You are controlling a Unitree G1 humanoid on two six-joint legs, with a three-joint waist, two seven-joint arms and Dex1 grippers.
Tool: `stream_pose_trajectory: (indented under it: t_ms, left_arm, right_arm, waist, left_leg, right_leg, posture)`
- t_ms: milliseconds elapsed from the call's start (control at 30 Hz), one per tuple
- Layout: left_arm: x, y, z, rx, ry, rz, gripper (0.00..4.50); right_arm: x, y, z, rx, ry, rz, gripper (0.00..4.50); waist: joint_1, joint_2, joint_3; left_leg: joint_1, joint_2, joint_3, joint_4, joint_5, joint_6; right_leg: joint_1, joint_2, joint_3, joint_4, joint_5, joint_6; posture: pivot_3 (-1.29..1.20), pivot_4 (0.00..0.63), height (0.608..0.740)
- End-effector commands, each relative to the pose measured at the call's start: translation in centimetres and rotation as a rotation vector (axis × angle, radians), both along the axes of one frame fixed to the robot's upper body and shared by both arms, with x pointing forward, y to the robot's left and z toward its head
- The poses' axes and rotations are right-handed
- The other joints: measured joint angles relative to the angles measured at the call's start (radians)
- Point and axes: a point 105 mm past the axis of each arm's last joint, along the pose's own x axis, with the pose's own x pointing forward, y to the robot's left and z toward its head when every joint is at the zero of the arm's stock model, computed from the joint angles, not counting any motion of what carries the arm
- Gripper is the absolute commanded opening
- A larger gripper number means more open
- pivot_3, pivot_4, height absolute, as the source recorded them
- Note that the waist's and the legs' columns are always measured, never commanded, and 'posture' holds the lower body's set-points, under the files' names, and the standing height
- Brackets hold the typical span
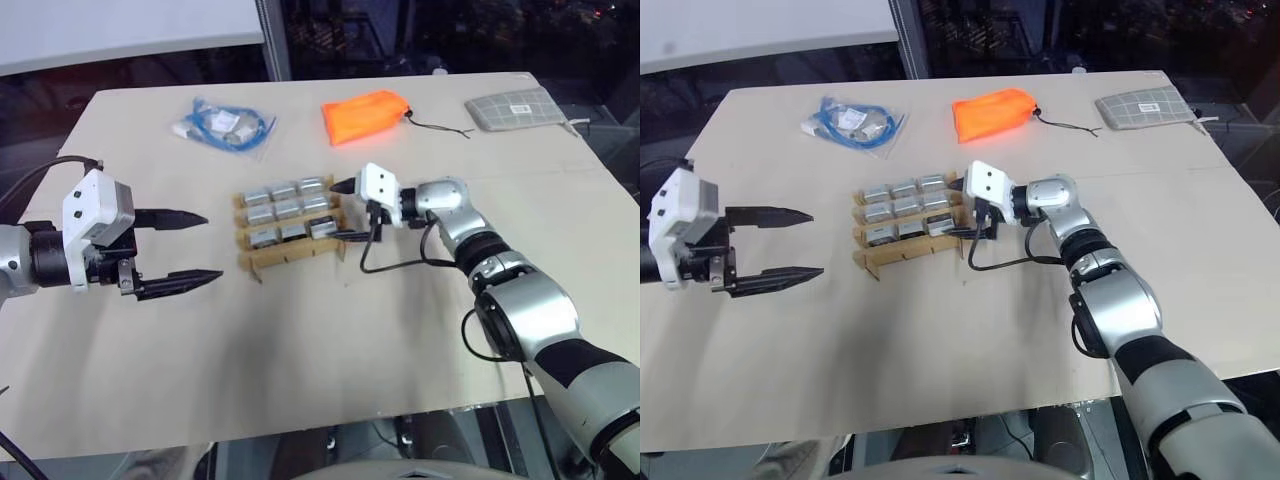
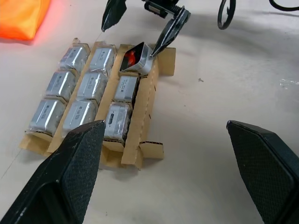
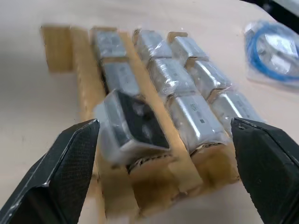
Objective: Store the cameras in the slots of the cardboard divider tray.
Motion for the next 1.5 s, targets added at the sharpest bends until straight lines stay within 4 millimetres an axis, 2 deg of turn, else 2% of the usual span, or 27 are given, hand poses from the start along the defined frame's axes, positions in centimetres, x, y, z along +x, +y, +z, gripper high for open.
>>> stream_pose_trajectory:
  t_ms: [33,300,533,1500]
  left_arm:
    - [-0.1,-0.4,1.0,0.002,-0.048,-0.021,4.35]
    - [-0.1,-0.4,1.0,0.0,-0.048,-0.023,4.35]
    - [0.0,-0.6,1.0,-0.002,-0.047,-0.035,4.35]
    - [0.4,-0.9,0.9,-0.006,-0.058,-0.047,4.35]
  right_arm:
    - [-0.1,0.8,1.4,-0.043,-0.155,0.032,4.45]
    - [0.2,0.6,1.2,-0.119,-0.314,0.015,4.45]
    - [-0.2,0.4,0.3,-0.185,-0.366,0.061,4.45]
    - [-0.1,0.0,-1.5,-0.358,-0.316,0.087,4.45]
  waist:
    - [-0.001,0.0,0.0]
    - [-0.001,0.0,0.0]
    - [0.0,0.0,0.0]
    - [0.001,-0.001,-0.001]
  left_leg:
    - [0.0,0.0,0.0,0.0,0.0,0.0]
    - [0.001,0.0,0.0,0.0,0.001,-0.001]
    - [0.002,0.0,0.0,0.0,0.001,-0.002]
    - [0.002,0.0,0.0,0.0,0.001,-0.002]
  right_leg:
    - [0.0,0.0,0.0,0.0,0.0,0.0]
    - [0.0,0.0,0.001,0.002,0.0,0.0]
    - [0.0,0.0,0.001,0.004,0.0,0.0]
    - [0.0,0.0,0.001,0.004,0.0,-0.001]
  posture:
    - [0.0,0.15,0.74]
    - [0.0,0.15,0.74]
    - [0.0,0.15,0.74]
    - [0.0,0.15,0.74]
